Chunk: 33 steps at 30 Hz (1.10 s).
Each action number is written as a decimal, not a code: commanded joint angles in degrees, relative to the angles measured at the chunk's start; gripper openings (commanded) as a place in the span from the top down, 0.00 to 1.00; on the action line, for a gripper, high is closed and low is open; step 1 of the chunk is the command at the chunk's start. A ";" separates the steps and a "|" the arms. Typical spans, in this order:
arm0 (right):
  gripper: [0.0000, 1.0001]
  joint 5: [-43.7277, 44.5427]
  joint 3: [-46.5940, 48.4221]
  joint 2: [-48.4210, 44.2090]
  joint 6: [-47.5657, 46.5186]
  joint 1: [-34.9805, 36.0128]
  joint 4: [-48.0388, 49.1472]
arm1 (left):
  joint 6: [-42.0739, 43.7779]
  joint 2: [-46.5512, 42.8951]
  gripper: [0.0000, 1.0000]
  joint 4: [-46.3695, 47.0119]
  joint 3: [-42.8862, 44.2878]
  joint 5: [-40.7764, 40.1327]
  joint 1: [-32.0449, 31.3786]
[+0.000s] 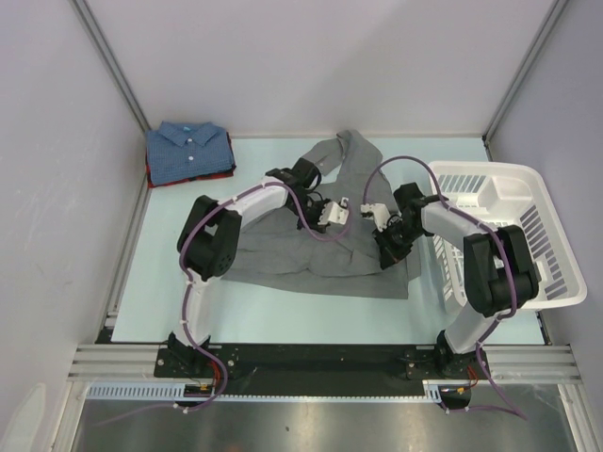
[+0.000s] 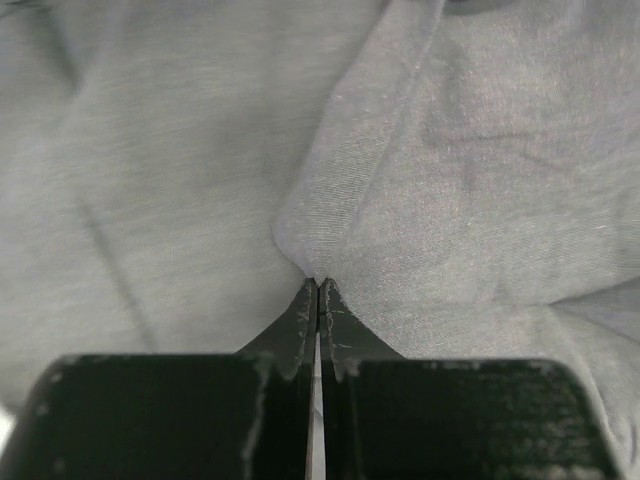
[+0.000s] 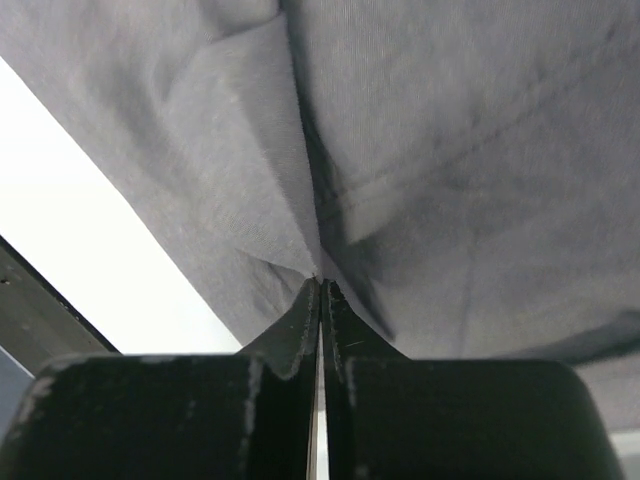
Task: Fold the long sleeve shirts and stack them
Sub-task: Fold the shirt
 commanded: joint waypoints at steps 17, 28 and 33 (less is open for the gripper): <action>0.44 4.00 6.56 -5.56 4.16 0.44 -2.81 | -22.50 -12.85 0.36 3.03 -0.69 -0.98 11.48; 0.57 0.22 5.09 -3.81 4.51 10.90 -0.27 | -17.16 -33.25 0.36 -9.00 -26.98 -11.96 27.22; 0.57 4.34 0.87 1.90 1.53 9.50 2.28 | -15.84 -34.40 0.37 -9.53 -33.84 -19.86 36.19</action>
